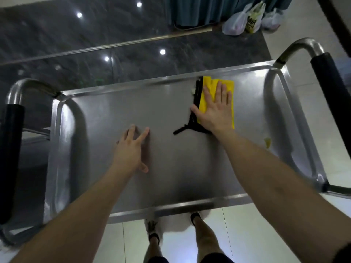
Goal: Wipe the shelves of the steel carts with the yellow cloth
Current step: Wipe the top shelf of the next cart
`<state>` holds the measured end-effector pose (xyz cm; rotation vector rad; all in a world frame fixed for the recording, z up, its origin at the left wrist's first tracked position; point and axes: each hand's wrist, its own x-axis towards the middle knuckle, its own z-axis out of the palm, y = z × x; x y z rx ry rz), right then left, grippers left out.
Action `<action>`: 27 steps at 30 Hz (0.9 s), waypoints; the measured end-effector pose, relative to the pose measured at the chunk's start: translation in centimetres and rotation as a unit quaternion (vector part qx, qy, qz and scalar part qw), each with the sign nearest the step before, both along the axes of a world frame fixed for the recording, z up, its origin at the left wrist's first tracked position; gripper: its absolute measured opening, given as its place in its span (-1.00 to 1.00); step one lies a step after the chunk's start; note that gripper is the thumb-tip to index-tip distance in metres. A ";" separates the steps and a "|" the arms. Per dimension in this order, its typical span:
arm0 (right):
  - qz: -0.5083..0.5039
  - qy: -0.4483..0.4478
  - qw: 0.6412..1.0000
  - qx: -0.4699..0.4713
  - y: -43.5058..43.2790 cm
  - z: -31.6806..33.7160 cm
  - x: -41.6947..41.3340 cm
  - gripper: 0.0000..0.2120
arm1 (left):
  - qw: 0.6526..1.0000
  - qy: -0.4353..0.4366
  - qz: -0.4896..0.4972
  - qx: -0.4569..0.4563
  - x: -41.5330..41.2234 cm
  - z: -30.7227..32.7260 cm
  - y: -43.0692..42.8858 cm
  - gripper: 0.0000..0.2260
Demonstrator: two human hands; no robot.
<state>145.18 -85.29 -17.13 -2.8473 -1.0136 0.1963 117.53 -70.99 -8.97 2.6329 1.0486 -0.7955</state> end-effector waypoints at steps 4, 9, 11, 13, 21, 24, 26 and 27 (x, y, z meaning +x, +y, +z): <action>-0.058 0.007 0.998 0.009 8.0 0.0 -2.9 -0.11 | 1.000 0.006 0.014 -0.002 0.5 0.0 0.1 0.44; 0.194 -0.001 0.981 0.022 12.5 -0.4 -7.2 -0.16 | 1.000 0.008 0.021 -0.001 0.5 0.3 0.6 0.37; 0.220 0.008 0.975 0.022 12.4 -0.2 -6.4 -0.17 | 1.000 0.011 0.021 -0.007 0.5 0.4 1.0 0.34; 0.240 0.012 0.970 0.024 11.4 0.1 -4.5 -0.19 | 1.000 0.011 0.023 -0.016 0.6 0.5 1.2 0.36; -0.069 0.020 0.997 -0.003 -1.1 0.8 7.7 -0.17 | 1.000 -0.026 0.011 -0.002 0.5 0.6 1.0 0.43; -0.164 0.016 0.986 -0.020 0.0 0.7 6.0 -0.15 | 0.999 -0.034 0.018 -0.003 0.3 0.5 1.1 0.42; -0.132 0.007 0.991 -0.015 1.9 0.6 1.6 -0.16 | 0.999 -0.036 0.019 -0.013 0.1 0.6 1.1 0.42; -0.085 0.001 0.996 -0.014 2.6 0.5 -1.1 -0.17 | 0.999 -0.035 0.022 -0.017 0.1 0.7 1.2 0.41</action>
